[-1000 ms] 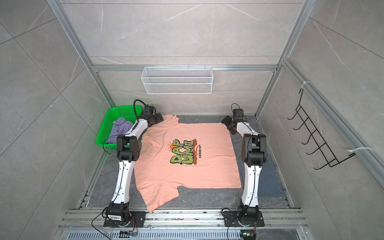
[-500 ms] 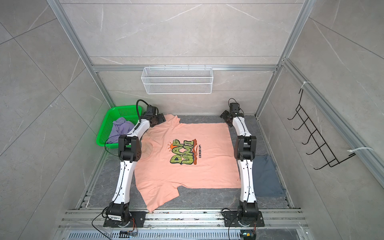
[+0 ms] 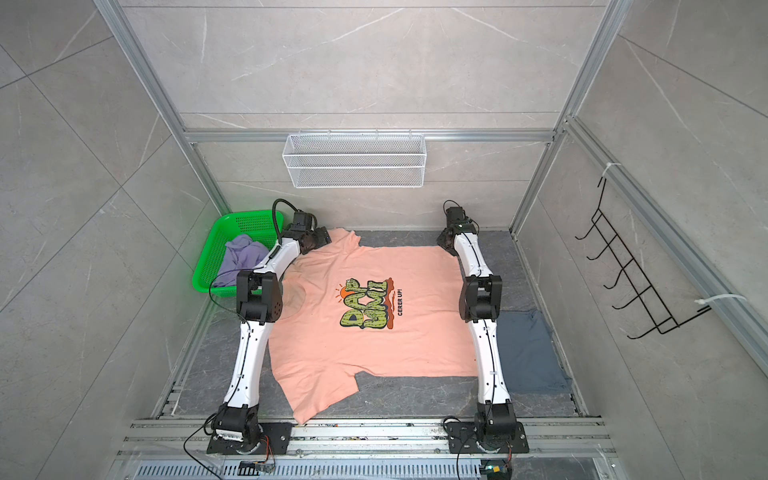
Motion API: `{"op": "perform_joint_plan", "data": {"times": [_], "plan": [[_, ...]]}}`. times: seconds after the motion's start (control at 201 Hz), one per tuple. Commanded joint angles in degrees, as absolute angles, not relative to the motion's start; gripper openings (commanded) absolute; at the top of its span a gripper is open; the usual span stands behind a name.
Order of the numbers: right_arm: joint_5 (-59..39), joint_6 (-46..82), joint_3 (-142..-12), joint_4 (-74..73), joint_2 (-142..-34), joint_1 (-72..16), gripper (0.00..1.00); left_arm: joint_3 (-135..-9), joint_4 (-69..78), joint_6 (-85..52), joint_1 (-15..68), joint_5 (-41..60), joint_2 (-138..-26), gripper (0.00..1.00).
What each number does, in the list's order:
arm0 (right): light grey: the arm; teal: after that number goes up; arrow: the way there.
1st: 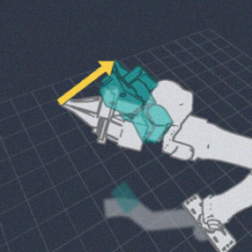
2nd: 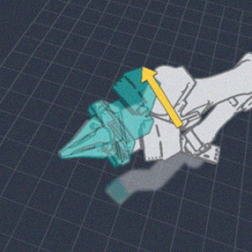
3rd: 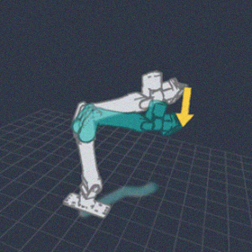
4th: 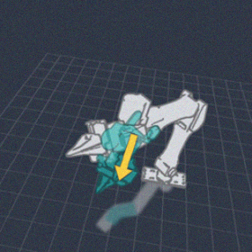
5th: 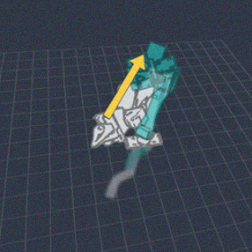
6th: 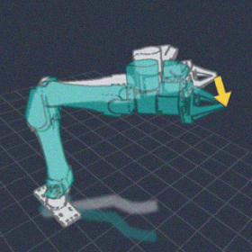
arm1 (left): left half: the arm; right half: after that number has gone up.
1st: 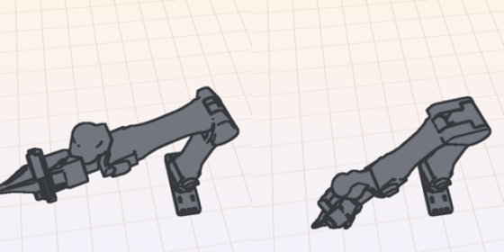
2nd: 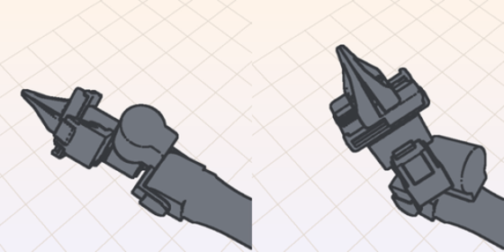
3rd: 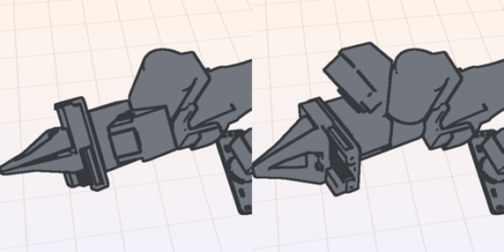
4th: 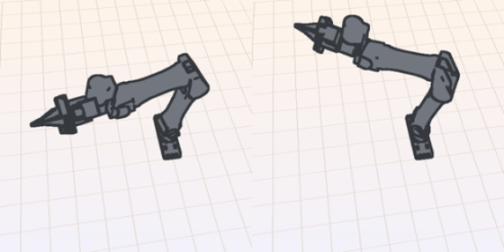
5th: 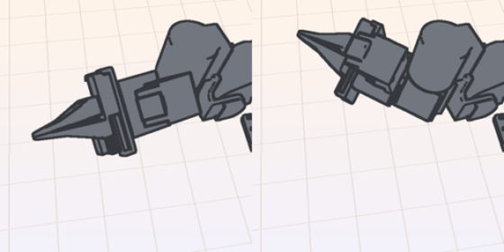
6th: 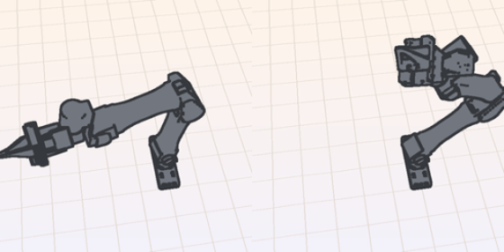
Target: Fold and stack the t-shirts
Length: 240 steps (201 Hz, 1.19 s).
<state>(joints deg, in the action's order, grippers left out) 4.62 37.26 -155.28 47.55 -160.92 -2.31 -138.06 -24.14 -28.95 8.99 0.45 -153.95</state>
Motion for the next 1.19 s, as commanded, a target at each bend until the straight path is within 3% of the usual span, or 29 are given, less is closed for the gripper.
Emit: {"op": "perform_joint_plan", "data": {"times": [0.0, 0.085, 0.184, 0.328, 0.587, 1.03, 1.189], "plan": [[6.3, 37.1, -155.7, 56.0, -163.8, -2.5, 0.23, -136.1, -28.7, -29.5, 8.7, 1.1, -152.2, 0.84], [7.0, 36.9, -155.6, 56.1, -163.3, -2.6, 0.11, -136.3, -28.0, -29.5, 8.4, 1.3, -152.2, 0.84], [6.9, 35.9, -155.6, 55.9, -162.4, -2.5, 0.06, -136.8, -26.3, -28.8, 8.2, 1.6, -152.2, 0.84], [6.3, 34.9, -154.7, 56.0, -161.2, -2.5, 0.02, -138.6, -24.2, -26.9, 7.8, -0.4, -152.1, 0.9], [4.2, 34.4, -153.8, 56.3, -159.7, -2.5, 0.0, -140.7, -26.6, -25.4, 7.4, -6.0, -154.1, 0.91], [2.5, 34.4, -153.1, 57.1, -157.8, -2.5, 0.0, -143.4, -32.4, -26.6, 10.6, -0.9, -157.0, 0.8], [1.7, 34.2, -153.1, 56.9, -157.2, -2.6, 0.0, -140.9, -32.3, -27.9, 10.7, -0.9, -155.9, 0.62]]}}
